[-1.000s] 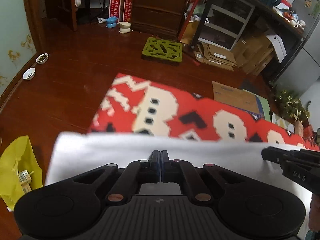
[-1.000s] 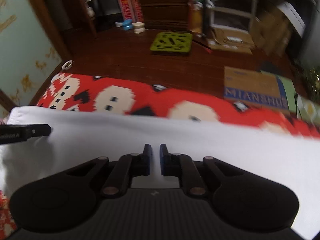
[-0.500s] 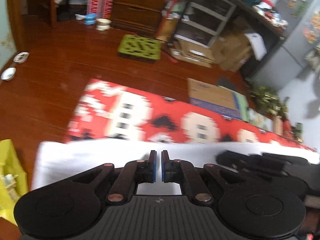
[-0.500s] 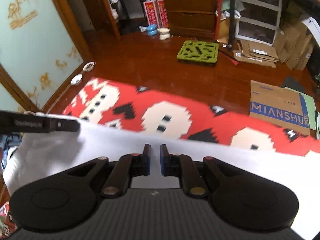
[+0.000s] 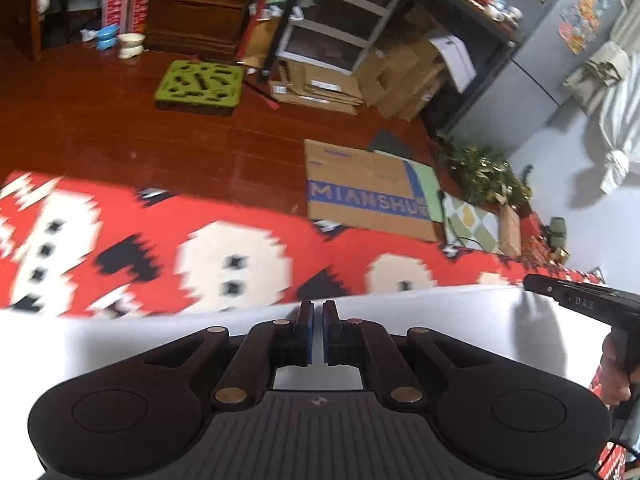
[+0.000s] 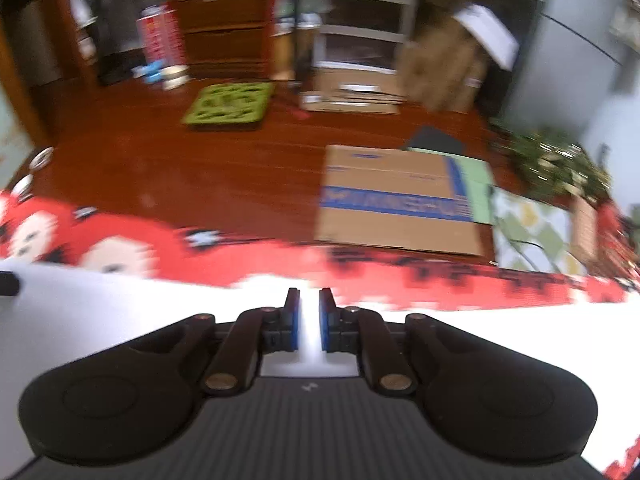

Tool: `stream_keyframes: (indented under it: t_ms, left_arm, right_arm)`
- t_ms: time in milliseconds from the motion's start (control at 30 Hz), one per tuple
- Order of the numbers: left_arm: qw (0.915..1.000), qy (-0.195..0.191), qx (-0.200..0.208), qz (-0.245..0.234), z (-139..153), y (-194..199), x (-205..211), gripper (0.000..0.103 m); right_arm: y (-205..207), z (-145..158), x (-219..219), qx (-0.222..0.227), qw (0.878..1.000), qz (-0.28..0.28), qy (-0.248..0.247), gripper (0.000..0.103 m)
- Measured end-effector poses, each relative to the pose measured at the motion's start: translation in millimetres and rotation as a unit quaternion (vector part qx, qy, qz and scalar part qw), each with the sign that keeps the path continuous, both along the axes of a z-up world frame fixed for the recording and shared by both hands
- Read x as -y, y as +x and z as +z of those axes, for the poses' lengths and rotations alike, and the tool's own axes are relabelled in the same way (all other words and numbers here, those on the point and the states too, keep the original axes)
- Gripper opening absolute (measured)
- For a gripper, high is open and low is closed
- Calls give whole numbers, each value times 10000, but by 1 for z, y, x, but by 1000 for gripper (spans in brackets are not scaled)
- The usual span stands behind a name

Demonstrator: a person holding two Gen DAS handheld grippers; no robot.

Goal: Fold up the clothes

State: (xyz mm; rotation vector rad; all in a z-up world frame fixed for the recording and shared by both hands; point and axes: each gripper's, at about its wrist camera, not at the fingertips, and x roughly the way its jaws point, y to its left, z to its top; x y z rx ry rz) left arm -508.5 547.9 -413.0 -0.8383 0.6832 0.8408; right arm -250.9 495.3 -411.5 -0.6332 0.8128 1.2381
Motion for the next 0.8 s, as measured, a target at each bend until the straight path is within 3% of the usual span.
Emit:
stream_keyframes:
  t_ms: [100, 300, 467, 533, 667, 800]
  left_arm:
    - [9994, -9, 20, -343, 3, 32, 6, 4]
    - [9959, -31, -117, -902, -8, 95, 21, 4]
    - [9971, 20, -98, -753, -11, 120, 15, 4]
    - [9976, 18, -23, -685, -4, 126, 17, 4]
    - [9975, -11, 155, -695, 14, 134, 36, 4]
    - [9965, -182, 225, -788, 19, 137, 75, 4]
  right_arm:
    - [22, 8, 12, -258, 9994, -171, 174, 12]
    - [-2, 1, 18, -525, 9972, 488, 225, 14]
    - [27, -5, 18, -413, 9979, 415, 272, 10]
    - [38, -7, 19, -369, 9982, 386, 290, 3]
    - [64, -5, 27, -345, 9983, 326, 338, 13]
    - [97, 13, 65, -485, 9977, 332, 347, 13]
